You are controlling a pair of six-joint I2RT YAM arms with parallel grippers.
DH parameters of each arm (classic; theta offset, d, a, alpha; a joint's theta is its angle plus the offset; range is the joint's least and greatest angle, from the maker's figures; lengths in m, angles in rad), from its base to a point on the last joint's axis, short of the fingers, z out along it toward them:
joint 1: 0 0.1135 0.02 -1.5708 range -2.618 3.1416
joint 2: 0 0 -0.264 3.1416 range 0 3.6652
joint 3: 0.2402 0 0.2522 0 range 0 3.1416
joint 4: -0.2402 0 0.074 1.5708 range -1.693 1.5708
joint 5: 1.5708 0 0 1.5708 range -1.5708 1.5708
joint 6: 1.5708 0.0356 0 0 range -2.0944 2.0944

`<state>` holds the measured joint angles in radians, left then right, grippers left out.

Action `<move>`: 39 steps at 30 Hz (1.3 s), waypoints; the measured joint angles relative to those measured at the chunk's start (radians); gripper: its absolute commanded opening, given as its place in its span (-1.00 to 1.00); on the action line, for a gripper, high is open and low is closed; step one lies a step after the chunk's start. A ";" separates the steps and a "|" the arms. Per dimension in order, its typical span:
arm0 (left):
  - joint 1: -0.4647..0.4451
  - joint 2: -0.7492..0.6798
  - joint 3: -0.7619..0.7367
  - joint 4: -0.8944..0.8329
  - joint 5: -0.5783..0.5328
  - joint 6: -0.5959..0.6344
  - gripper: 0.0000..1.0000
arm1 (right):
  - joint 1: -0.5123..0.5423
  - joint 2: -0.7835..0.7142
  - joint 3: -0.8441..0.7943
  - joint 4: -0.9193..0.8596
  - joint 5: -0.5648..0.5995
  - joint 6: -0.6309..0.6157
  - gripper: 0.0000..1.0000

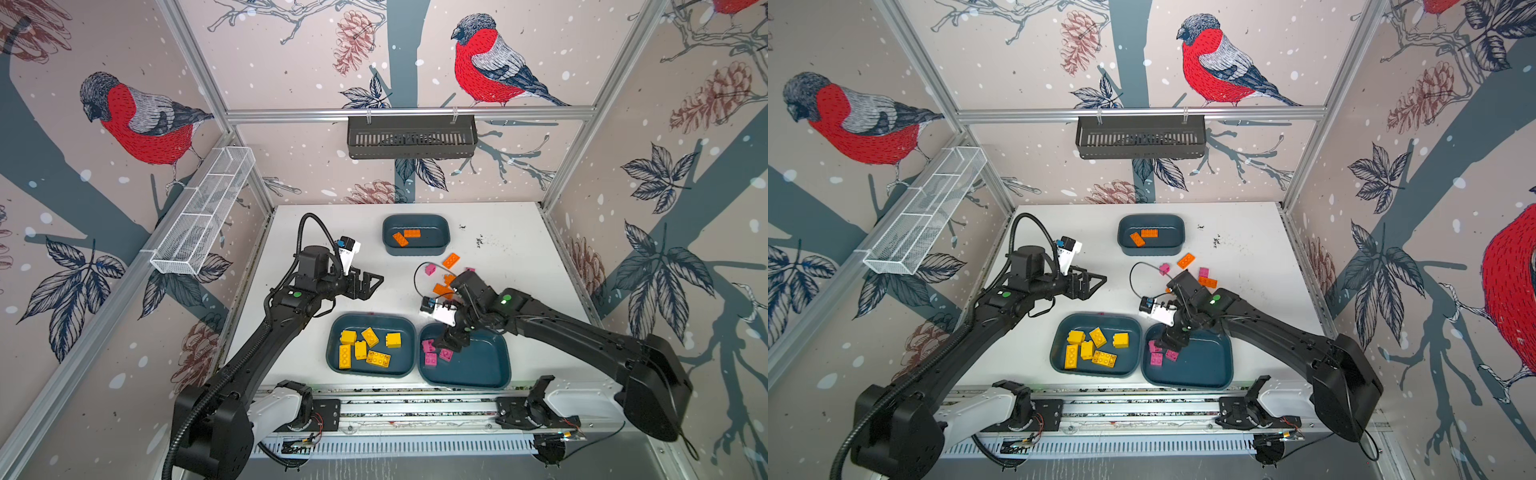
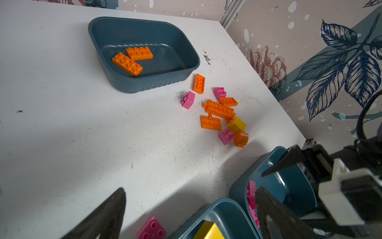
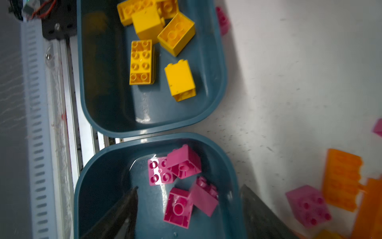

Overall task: Sort the legos into containers by color
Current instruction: 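Move the right gripper to a pink brick beside the far bin and grasp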

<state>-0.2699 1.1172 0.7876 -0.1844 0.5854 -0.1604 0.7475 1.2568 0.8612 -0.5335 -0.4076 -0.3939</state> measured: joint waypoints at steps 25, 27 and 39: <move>0.019 -0.050 -0.027 -0.002 0.018 -0.016 0.92 | -0.259 0.458 0.293 0.217 0.214 0.642 0.67; 0.021 -0.051 -0.029 -0.001 0.018 -0.016 0.93 | -0.246 0.485 0.306 0.225 0.240 0.694 0.68; 0.026 -0.055 -0.035 -0.001 0.018 -0.017 0.93 | -0.212 0.645 0.425 0.251 0.380 0.948 0.60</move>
<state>-0.2440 1.0626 0.7521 -0.1856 0.6029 -0.1772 0.5354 1.9018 1.2865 -0.2829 -0.0280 0.5541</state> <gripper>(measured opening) 0.963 0.808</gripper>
